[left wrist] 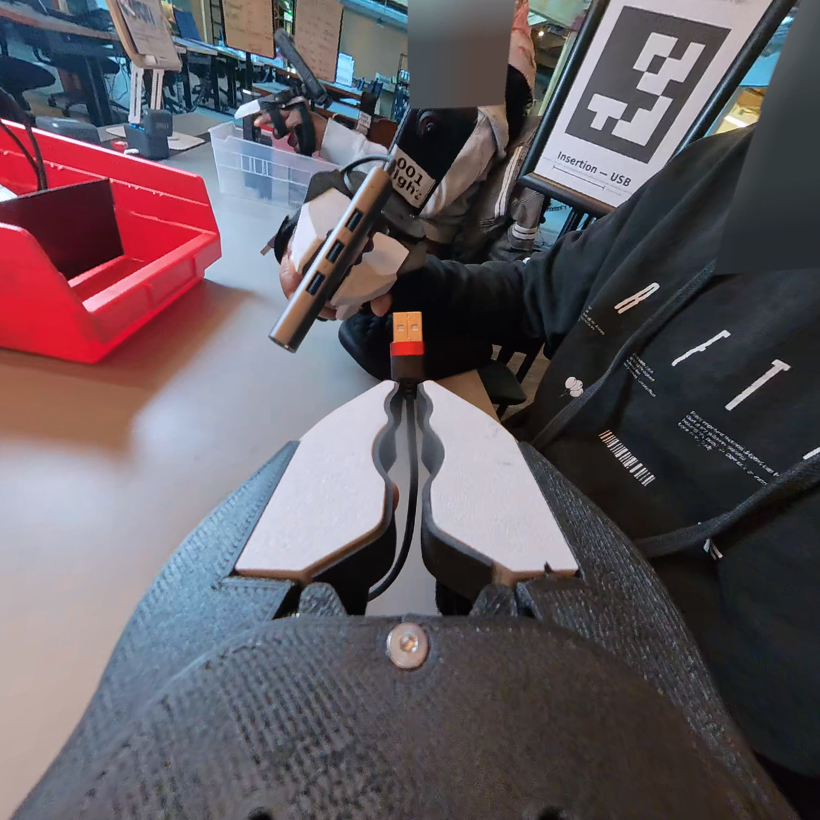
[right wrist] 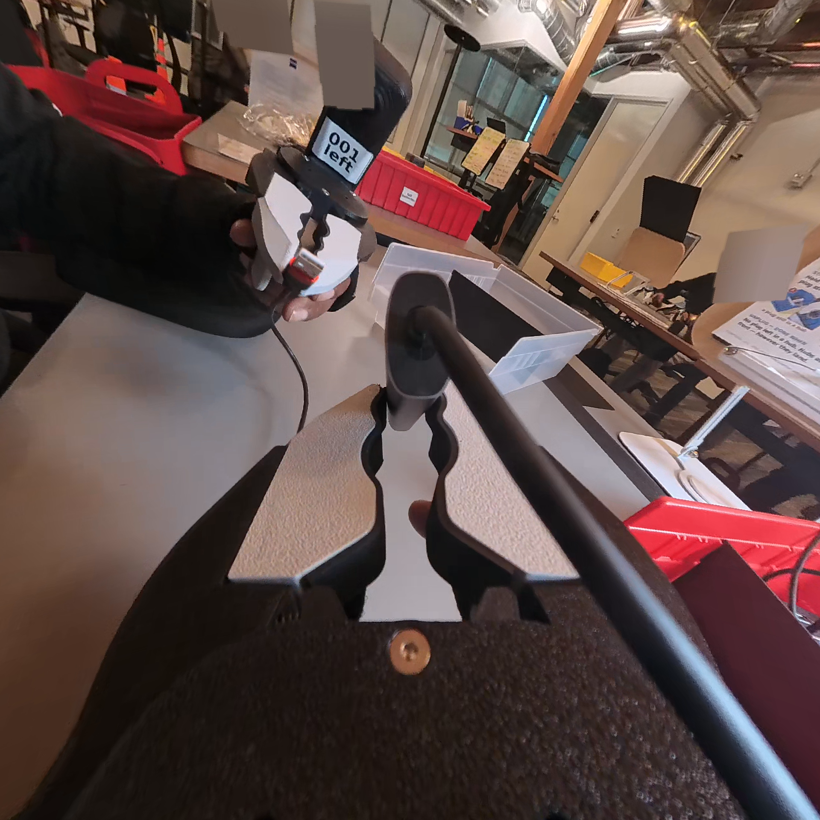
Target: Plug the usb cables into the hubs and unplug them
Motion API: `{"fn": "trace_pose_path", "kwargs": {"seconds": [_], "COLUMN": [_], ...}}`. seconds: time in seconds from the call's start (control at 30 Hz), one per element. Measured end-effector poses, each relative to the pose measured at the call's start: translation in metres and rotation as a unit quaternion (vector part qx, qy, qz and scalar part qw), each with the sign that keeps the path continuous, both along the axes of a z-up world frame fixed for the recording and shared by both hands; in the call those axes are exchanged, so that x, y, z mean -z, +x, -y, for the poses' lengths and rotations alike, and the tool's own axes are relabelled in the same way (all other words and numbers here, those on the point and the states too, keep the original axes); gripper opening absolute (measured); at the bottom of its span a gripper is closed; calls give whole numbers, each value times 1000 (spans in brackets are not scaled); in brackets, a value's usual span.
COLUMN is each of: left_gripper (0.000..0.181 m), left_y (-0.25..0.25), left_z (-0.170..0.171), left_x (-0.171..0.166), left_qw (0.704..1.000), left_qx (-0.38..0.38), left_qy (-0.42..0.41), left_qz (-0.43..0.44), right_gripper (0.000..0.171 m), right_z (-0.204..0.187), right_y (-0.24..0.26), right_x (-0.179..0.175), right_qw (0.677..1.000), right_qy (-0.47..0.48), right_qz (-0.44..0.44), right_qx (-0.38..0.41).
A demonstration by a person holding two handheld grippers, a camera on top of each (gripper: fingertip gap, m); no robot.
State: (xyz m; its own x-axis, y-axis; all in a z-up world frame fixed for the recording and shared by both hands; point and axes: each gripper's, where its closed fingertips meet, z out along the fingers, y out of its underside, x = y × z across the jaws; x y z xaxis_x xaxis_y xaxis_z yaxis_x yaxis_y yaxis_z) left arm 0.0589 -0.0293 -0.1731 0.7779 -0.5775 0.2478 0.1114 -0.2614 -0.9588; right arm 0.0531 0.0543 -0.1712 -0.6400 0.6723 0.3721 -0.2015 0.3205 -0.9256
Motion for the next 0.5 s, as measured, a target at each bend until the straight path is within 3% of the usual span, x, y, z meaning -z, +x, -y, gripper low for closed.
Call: {"fn": "trace_pose_path", "kwargs": {"seconds": [0.13,0.23,0.3,0.4,0.5], "left_gripper": [6,6,7,6,6], "left_y": [3,22,21,-5,-44], "left_z": [11,37,39,16,-6], "left_x": [-31,-64,-68,-21,42], "left_qw": [998,985,982,985,960], "left_qx": [27,126,134,72,-37], "left_qy": [35,55,56,-73,-218], "left_qz": [43,105,118,141,170], "right_gripper": [16,16,16,17,16], "right_z": [-7,-13,-16,-19,-20], "right_y": [-3,-5,-7,-9,-10], "right_x": [-2,-7,-8,-7,-5], "right_qw": [1000,999,999,998,998], "right_qy": [-10,-31,-43,-49,-48], "right_qz": [1,2,5,11,17], "right_qx": [17,28,31,39,44]}}
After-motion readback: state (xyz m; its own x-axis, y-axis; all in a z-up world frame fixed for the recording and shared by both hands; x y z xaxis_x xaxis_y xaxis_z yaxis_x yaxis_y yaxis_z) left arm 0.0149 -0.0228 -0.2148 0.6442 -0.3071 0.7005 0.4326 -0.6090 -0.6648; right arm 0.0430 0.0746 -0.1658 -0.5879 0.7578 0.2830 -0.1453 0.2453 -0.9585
